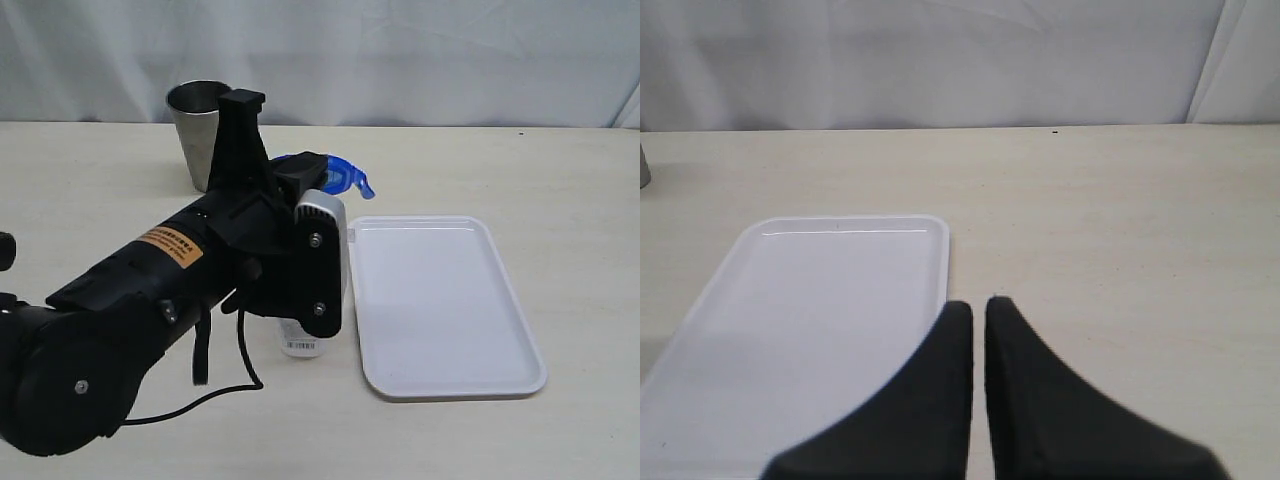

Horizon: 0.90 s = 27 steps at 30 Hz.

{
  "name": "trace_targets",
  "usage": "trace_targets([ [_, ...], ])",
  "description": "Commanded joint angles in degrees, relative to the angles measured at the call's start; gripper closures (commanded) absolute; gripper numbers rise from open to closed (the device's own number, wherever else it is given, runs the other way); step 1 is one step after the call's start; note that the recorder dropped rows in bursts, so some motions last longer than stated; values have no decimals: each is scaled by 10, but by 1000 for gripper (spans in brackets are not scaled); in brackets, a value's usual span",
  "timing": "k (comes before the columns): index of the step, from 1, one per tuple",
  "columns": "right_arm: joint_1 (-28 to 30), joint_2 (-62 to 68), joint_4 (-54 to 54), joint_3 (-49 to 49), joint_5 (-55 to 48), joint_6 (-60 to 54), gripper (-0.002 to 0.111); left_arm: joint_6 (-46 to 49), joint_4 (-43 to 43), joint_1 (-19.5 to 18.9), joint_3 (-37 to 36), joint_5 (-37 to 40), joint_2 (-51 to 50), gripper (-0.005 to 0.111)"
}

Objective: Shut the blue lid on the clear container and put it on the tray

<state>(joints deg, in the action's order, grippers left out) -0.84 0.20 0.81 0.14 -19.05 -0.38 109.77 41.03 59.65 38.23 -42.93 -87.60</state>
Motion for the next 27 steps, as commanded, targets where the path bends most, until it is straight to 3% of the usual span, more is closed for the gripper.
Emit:
trace_targets([
  [1, 0, -2, 1, -1, -1, 0, 104, -4, 23, 4, -3, -16, 0, 107],
  [27, 0, -2, 1, -1, -1, 0, 104, -4, 22, 4, -28, 39, 0, 107],
])
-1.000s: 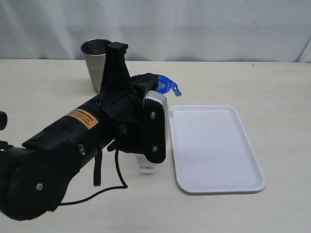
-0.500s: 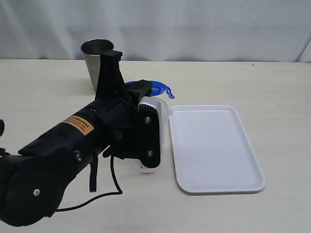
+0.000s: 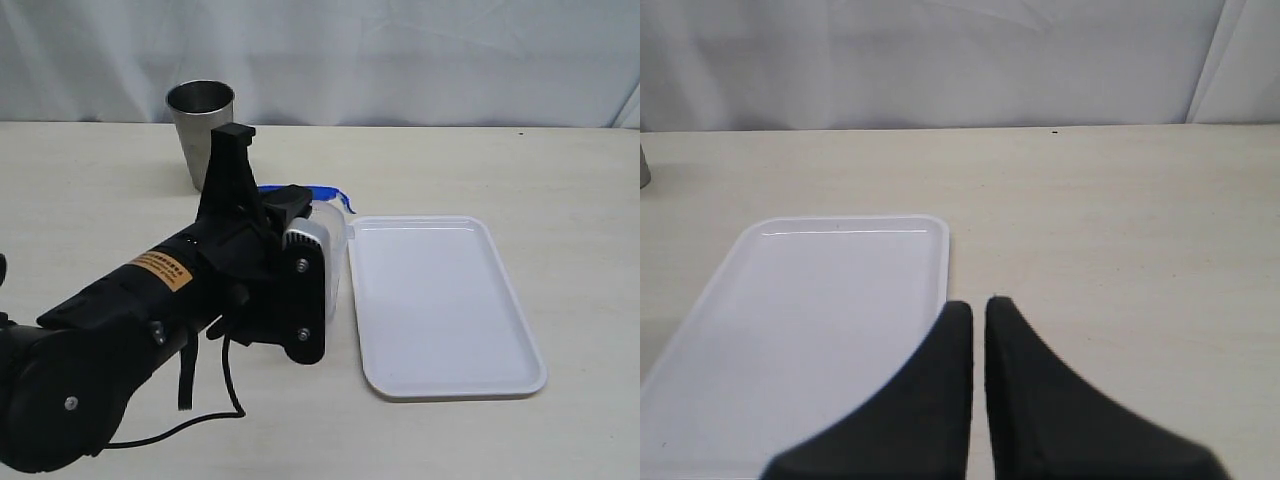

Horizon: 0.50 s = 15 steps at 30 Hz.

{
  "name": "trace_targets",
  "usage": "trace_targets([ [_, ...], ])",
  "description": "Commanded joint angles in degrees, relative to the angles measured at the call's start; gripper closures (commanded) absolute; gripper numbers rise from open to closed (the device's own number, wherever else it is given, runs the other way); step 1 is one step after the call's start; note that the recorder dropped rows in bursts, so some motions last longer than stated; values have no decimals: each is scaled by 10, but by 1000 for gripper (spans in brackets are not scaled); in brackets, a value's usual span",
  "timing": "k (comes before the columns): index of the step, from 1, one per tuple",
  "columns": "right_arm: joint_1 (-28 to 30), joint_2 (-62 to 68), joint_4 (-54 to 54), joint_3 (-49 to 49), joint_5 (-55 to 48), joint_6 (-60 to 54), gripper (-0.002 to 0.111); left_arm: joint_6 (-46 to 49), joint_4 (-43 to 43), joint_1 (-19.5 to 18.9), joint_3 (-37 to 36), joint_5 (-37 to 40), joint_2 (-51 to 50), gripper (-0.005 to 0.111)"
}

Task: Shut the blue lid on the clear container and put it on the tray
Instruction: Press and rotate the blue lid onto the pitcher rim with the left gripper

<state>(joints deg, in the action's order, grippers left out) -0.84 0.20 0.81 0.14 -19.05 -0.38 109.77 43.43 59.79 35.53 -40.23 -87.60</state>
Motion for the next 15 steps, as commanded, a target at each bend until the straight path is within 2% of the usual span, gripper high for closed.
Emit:
trace_targets([
  [1, 0, -2, 1, -1, -1, 0, 104, -4, -3, 2, -1, 12, 0, 107],
  [15, 0, -2, 1, -1, -1, 0, 104, -3, -1, 2, -1, 50, 0, 107],
])
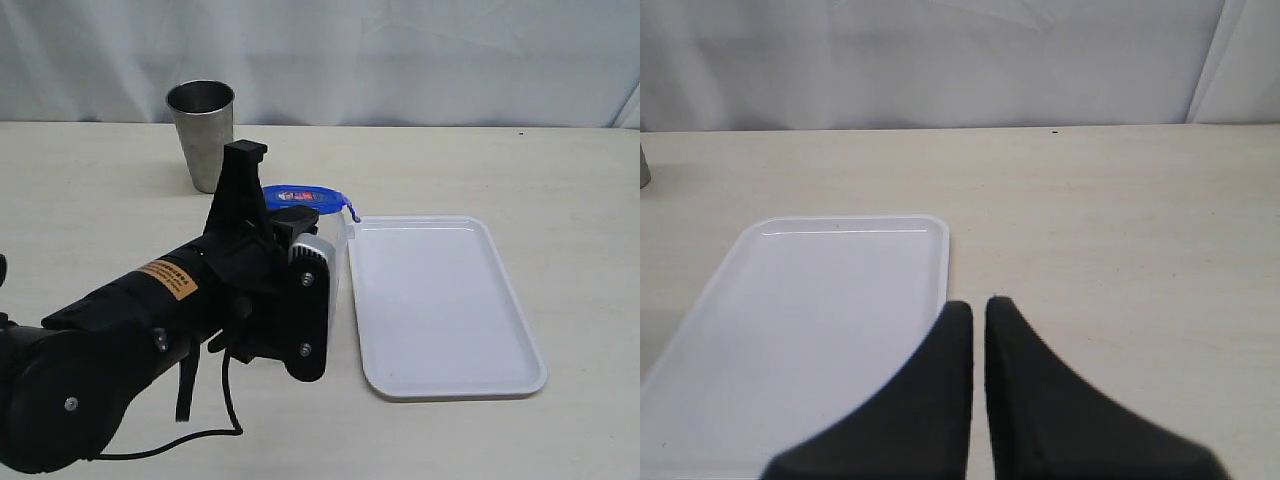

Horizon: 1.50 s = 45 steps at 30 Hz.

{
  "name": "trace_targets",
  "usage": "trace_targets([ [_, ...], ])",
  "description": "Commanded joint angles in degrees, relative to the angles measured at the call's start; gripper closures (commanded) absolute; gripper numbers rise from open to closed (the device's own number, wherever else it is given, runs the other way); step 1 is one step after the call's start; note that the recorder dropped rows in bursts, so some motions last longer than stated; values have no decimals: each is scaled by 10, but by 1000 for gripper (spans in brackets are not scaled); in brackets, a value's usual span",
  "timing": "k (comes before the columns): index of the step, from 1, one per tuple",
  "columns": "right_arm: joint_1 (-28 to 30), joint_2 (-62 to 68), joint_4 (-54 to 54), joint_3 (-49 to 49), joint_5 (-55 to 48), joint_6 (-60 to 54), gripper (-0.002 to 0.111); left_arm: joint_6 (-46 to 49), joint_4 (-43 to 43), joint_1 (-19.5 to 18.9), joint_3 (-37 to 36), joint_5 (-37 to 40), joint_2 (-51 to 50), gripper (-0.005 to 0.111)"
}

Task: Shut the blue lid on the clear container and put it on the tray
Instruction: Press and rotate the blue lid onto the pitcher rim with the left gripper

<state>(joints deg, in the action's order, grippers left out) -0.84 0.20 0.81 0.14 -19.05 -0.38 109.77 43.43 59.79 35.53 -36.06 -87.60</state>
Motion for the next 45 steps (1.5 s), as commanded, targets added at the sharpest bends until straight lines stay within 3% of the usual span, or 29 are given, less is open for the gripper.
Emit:
trace_targets([
  [1, 0, -2, 1, -1, -1, 0, 104, -2, -1, 2, -1, 10, 0, 107],
  [7, 0, -2, 1, -1, -1, 0, 104, 1, 8, 4, -1, 19, 0, 107],
  [13, 0, -2, 1, -1, -1, 0, 104, 33, 25, 31, -1, 21, 0, 107],
  [21, 0, -2, 1, -1, -1, 0, 104, 107, 132, 32, -1, 10, 0, 107],
  [45, 0, -2, 1, -1, -1, 0, 104, 97, 128, 38, -1, 10, 1, 107],
])
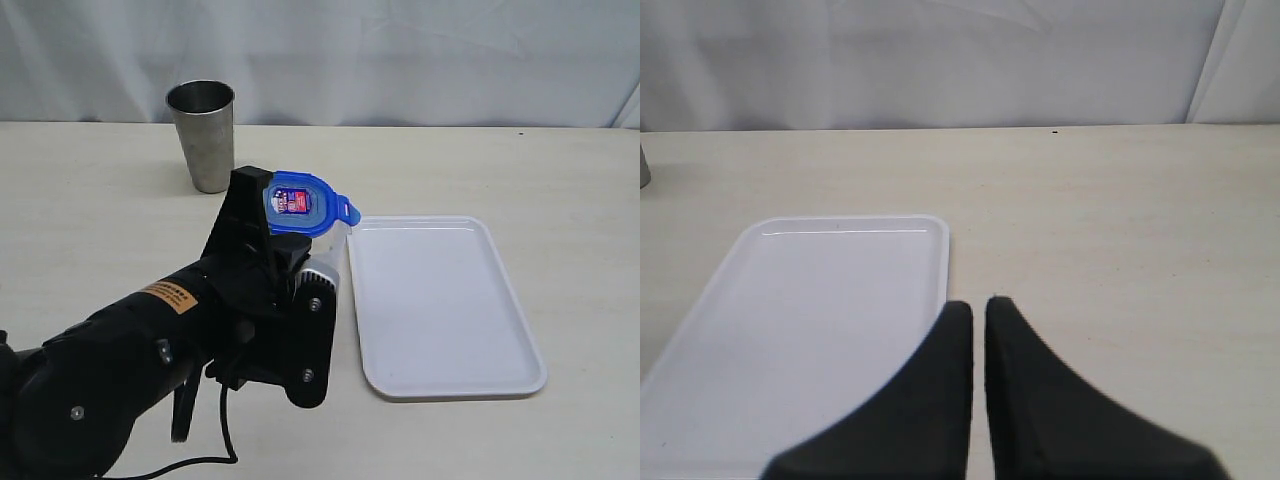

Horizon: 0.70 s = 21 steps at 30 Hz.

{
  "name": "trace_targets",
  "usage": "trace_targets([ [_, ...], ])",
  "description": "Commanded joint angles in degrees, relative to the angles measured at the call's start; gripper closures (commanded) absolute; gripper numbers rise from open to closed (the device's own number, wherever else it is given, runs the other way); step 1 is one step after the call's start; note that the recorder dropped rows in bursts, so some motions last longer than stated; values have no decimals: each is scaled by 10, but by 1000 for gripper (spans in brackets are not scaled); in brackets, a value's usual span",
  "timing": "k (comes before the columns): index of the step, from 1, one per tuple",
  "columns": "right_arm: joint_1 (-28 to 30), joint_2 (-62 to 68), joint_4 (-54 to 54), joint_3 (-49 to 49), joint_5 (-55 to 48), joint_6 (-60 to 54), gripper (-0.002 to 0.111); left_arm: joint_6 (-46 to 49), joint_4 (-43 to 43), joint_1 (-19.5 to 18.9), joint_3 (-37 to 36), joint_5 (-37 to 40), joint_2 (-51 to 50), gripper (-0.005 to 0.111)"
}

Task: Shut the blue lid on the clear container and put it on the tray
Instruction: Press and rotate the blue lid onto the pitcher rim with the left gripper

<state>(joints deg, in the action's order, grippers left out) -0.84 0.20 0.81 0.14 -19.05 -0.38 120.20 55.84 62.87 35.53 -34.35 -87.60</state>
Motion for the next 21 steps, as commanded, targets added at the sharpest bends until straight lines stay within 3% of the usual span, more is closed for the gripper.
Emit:
trace_targets([
  [1, 0, -2, 1, -1, -1, 0, 104, -8, 6, 11, -1, -15, 1, 107],
  [5, 0, -2, 1, -1, -1, 0, 104, -16, 6, 32, -1, -37, 1, 107],
  [21, 0, -2, 1, -1, -1, 0, 104, -16, 35, 32, -1, -24, 1, 107],
])
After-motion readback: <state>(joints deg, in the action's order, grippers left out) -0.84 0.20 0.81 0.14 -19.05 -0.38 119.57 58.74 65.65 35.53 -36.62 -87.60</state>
